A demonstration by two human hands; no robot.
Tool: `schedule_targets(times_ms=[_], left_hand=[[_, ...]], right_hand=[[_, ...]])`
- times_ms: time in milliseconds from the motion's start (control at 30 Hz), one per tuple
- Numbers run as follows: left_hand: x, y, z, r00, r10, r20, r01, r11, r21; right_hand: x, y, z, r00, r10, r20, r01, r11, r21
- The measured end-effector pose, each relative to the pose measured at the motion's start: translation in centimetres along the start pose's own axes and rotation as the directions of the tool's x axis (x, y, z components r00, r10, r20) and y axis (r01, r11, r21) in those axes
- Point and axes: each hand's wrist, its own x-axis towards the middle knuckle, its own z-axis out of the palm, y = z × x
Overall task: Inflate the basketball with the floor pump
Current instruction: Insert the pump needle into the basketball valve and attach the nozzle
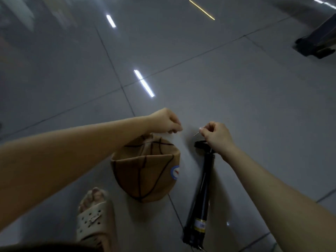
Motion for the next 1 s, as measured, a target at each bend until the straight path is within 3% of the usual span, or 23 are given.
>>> schedule_targets(times_ms=[133, 300, 433, 567, 633, 800, 900, 1000], left_hand=[[-4.3, -4.3, -0.7, 0.992, 0.073, 0.102, -0.098, 0.958, 0.27], [-8.8, -9.4, -1.6, 0.968, 0.073, 0.24, -0.216, 0.73, 0.648], [-11.5, -12.6, -1.4, 0.95, 0.199, 0.239, -0.308, 0.718, 0.625], [-10.5, -13.3, 0.5, 0.904, 0.383, 0.19, -0.412, 0.658, 0.631], [-9.7, -13.6, 1.3, 0.888, 0.429, 0.165, -0.425, 0.628, 0.652], [-9.5, -14.3, 1.7, 0.854, 0.51, 0.098, -0.467, 0.672, 0.575], [-9.0, -13.6, 1.3, 0.811, 0.565, 0.15, -0.523, 0.587, 0.618], [-9.0, -14.4, 1.1, 0.827, 0.525, 0.2, -0.501, 0.529, 0.685]], right_hand=[[-1.7, -1.4, 1.6, 0.996, -0.082, -0.026, 0.082, 0.997, 0.01], [-4.0, -1.4, 4.2, 0.999, -0.016, 0.037, 0.007, 0.974, 0.228], [-6.2, -1.9, 7.5, 0.986, 0.078, 0.149, -0.127, 0.926, 0.356], [-8.0, -2.7, 10.2, 0.974, 0.093, 0.208, -0.167, 0.911, 0.377], [-8.0, -2.9, 10.9, 0.979, 0.085, 0.184, -0.145, 0.928, 0.344], [-7.3, -3.1, 11.3, 0.991, -0.025, 0.131, -0.006, 0.972, 0.235], [-7.4, -3.5, 11.5, 0.984, -0.112, 0.139, 0.088, 0.982, 0.168], [-7.3, -3.5, 11.6, 0.98, -0.131, 0.152, 0.108, 0.983, 0.146]])
